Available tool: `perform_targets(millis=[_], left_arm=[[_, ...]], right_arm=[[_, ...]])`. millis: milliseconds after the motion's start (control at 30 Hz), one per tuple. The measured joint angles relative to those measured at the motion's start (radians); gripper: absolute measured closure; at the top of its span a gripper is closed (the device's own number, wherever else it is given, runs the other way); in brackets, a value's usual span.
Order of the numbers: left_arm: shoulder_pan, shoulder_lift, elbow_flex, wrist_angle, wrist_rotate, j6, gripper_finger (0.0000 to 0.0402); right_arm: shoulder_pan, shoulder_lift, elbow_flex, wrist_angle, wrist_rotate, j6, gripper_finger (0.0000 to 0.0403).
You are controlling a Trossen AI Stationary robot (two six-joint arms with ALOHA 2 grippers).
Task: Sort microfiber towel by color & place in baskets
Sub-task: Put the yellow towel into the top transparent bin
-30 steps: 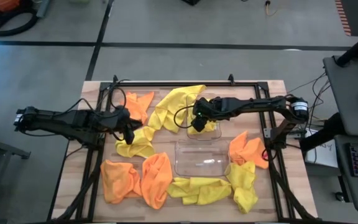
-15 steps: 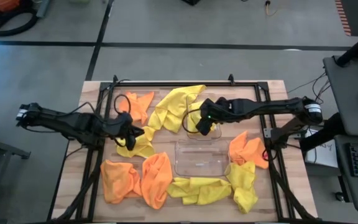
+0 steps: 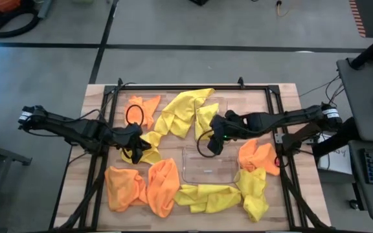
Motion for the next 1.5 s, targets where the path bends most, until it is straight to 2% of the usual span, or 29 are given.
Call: perform_targets(millis=[167, 467, 900, 1133, 1500], left_arm=[[0.000, 0.002, 0.000, -0.030, 0.057, 0.003, 0.0363], [-0.002, 0.036, 0.000, -0.187, 0.067, -0.035, 0.0363], [-0.002, 0.161, 0.000, -0.221, 0.066, -0.117, 0.0363], [0.002, 0.199, 0.000, -0.353, 0.036, -0.178, 0.0363], [0.002, 0.247, 0.000, -0.349, 0.037, -0.157, 0.0363]], right_arm=[[0.042, 0.000, 0.000, 0.000, 0.000, 0.015, 0.0179], [0.096, 0.000, 0.000, 0.000, 0.000, 0.015, 0.0179], [0.098, 0.000, 0.000, 0.003, 0.000, 0.006, 0.0179], [0.098, 0.000, 0.000, 0.003, 0.000, -0.005, 0.0179], [0.097, 0.000, 0.000, 0.003, 0.001, -0.046, 0.0179]])
